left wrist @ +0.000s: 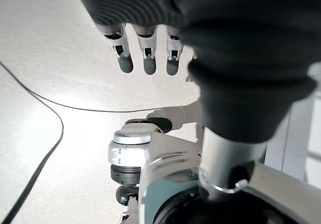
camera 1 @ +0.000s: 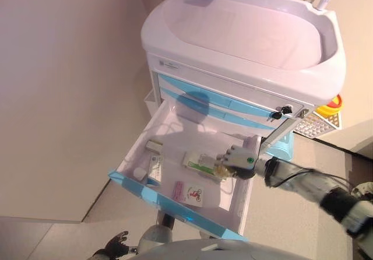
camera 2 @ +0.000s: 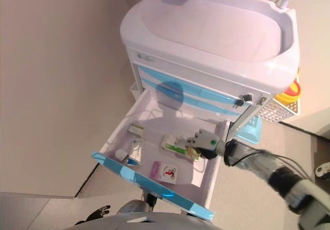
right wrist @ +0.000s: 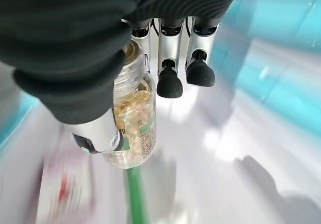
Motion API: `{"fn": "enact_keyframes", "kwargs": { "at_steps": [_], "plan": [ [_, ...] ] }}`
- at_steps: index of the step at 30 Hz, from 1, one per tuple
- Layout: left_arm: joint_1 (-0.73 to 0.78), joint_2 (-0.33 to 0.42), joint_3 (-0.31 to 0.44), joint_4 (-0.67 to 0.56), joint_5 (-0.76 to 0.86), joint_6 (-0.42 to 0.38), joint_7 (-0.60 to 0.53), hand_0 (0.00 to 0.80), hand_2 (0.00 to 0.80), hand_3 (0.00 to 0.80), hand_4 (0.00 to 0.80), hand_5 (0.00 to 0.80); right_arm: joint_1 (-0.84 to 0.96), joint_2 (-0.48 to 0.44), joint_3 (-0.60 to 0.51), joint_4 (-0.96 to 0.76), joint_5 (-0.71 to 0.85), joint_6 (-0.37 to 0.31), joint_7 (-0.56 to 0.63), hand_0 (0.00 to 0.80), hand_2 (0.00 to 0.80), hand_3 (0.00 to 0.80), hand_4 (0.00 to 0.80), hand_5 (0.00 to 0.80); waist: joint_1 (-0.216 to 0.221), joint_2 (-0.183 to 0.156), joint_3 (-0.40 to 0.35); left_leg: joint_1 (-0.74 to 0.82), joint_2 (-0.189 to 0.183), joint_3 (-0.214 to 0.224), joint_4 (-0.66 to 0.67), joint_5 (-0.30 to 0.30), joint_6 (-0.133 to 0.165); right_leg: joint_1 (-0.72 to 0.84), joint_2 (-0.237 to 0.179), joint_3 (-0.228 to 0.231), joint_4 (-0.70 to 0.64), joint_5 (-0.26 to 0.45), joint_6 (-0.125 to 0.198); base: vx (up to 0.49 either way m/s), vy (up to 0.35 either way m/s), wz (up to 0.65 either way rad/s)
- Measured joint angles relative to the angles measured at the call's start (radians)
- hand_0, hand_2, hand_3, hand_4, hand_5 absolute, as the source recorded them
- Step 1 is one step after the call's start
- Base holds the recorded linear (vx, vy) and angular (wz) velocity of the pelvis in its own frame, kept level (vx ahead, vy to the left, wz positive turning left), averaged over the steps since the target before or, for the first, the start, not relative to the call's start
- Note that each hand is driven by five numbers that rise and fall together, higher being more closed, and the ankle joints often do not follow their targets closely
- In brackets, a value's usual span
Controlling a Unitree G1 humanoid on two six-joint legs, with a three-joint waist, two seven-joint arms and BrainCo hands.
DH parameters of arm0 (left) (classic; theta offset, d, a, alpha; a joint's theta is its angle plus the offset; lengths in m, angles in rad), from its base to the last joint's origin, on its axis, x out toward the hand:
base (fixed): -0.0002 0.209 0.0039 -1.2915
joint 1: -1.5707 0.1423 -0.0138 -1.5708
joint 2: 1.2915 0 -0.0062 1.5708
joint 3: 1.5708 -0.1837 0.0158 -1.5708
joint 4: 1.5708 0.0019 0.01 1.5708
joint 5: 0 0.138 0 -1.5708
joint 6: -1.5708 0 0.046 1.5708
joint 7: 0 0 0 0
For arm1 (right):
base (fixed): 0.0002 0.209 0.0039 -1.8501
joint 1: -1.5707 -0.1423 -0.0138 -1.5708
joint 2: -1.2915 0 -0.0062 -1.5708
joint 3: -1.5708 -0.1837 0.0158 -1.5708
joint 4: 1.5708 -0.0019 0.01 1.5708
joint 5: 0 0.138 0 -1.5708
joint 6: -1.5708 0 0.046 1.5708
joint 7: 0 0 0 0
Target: Open the drawer and pick up the medicine
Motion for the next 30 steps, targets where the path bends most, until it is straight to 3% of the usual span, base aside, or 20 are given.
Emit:
{"fn": "enact_keyframes", "kwargs": {
  "at_steps": [4, 6, 10, 15, 19, 25, 30],
  "plan": [
    [0.008, -0.006, 0.020, -0.003, -0.020, 0.023, -0.005, 0.000, 0.000, 0.000, 0.000, 0.000, -0.002, 0.005, -0.320, -0.032, 0.342, 0.000, 0.086, 0.800, 0.800, 0.800, 0.800, 0.800, -0.021, 0.001, 0.001, 0.012, 0.002, 0.030, 0.000, -0.015, -0.006, -0.001, 0.000, 0.028, 0.000, 0.002, 0.002, 0.019, 0.081, -0.20],
    [0.011, -0.007, 0.025, 0.000, -0.021, 0.031, -0.006, 0.000, 0.000, 0.000, 0.000, 0.000, -0.034, 0.023, -0.408, -0.031, 0.509, 0.045, 0.101, 0.800, 0.800, 0.800, 0.800, 0.800, -0.038, 0.002, 0.000, 0.017, 0.002, 0.034, -0.001, -0.018, -0.004, 0.000, 0.000, 0.039, 0.000, 0.002, 0.002, 0.034, 0.075, -0.15],
    [0.006, -0.008, 0.031, 0.003, -0.031, 0.050, -0.014, 0.000, 0.000, 0.000, 0.000, 0.000, -0.160, 0.062, -0.477, -0.009, 0.703, 0.128, 0.061, 0.800, 0.800, 0.800, 0.800, 0.800, -0.063, 0.009, -0.002, 0.027, 0.002, 0.039, 0.000, -0.018, 0.004, 0.005, 0.000, 0.049, 0.000, 0.002, 0.002, 0.025, 0.061, -0.09],
    [-0.014, -0.011, 0.030, 0.020, -0.055, 0.073, -0.034, 0.000, 0.000, 0.000, 0.000, 0.000, -0.362, 0.057, -0.479, 0.125, 0.760, 0.226, -0.058, 0.800, 0.800, 0.800, 0.800, 0.800, -0.048, 0.018, 0.001, 0.048, 0.001, 0.035, 0.000, -0.019, 0.004, 0.030, 0.002, 0.041, 0.000, 0.002, 0.000, 0.026, 0.058, 0.07],
    [-0.032, -0.009, 0.029, 0.021, -0.069, 0.091, -0.051, 0.000, 0.000, 0.000, 0.000, 0.000, -0.503, 0.017, -0.416, 0.261, 0.800, 0.311, -0.078, 0.800, 0.800, 0.800, 0.800, 0.800, -0.023, 0.020, 0.001, 0.051, -0.001, 0.027, 0.000, -0.018, 0.004, 0.039, 0.001, 0.034, 0.000, 0.001, 0.001, 0.031, 0.046, 0.06],
    [-0.051, -0.002, 0.013, 0.024, -0.090, 0.111, -0.059, 0.000, 0.000, 0.000, 0.000, 0.000, -0.696, -0.063, -0.177, 0.519, 0.819, 0.408, 0.001, 0.800, 0.800, 0.800, 0.800, 0.800, -0.001, 0.021, -0.001, 0.059, -0.004, 0.004, 0.000, -0.018, 0.004, 0.060, 0.000, 0.010, -0.004, -0.004, 0.007, 0.020, 0.032, 0.11],
    [-0.061, -0.001, 0.011, 0.042, -0.099, 0.112, -0.065, 0.000, 0.000, 0.000, 0.000, 0.000, -0.859, -0.067, 0.032, 0.703, 0.818, 0.463, 0.110, 0.800, 0.800, 0.800, 0.800, 0.800, 0.019, 0.020, -0.003, 0.059, -0.005, -0.012, 0.000, -0.014, 0.003, 0.066, 0.000, -0.002, -0.004, -0.004, 0.005, 0.026, 0.027, 0.08]
  ]
}}
